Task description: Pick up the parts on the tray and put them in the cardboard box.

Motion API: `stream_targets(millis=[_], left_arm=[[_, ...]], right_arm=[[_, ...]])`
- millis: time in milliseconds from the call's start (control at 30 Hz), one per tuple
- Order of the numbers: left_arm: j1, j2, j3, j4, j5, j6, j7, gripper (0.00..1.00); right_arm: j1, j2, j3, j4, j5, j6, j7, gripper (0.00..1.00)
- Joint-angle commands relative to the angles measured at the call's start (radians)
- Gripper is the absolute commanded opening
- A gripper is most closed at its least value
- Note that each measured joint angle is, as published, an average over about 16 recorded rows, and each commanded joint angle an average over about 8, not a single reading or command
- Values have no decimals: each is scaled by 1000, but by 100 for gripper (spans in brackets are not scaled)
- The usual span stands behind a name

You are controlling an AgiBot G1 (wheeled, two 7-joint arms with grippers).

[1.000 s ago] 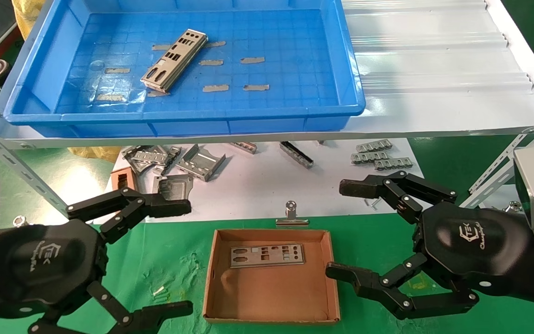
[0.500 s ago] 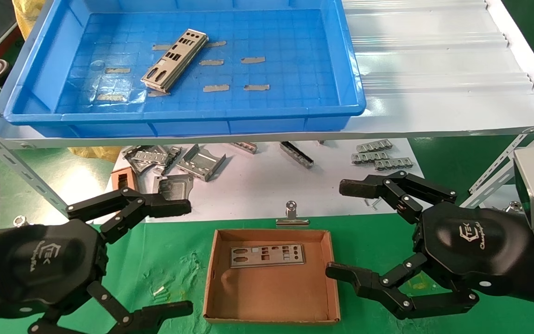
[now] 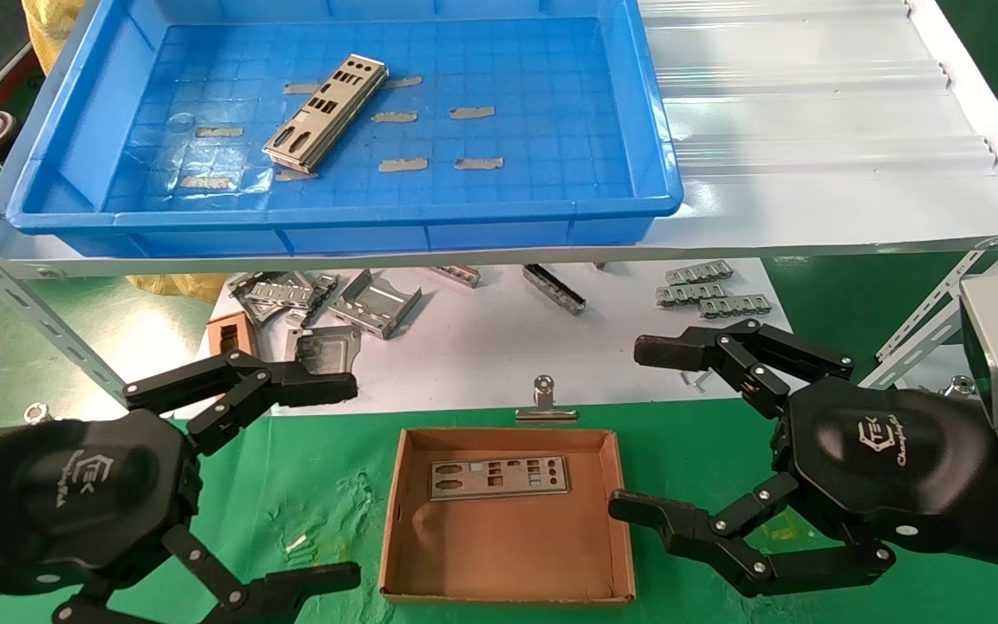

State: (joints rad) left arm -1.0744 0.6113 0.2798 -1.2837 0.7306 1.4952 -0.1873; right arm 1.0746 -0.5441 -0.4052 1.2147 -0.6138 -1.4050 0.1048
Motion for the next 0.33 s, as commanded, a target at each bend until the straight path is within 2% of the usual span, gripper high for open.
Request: stream_targets(millis=[33,333], left_arm=[[0,0,0,0,0,0,0,100],[0,0,0,0,0,0,0,100]], right_arm=[[0,0,0,0,0,0,0,100],[0,0,0,0,0,0,0,100]])
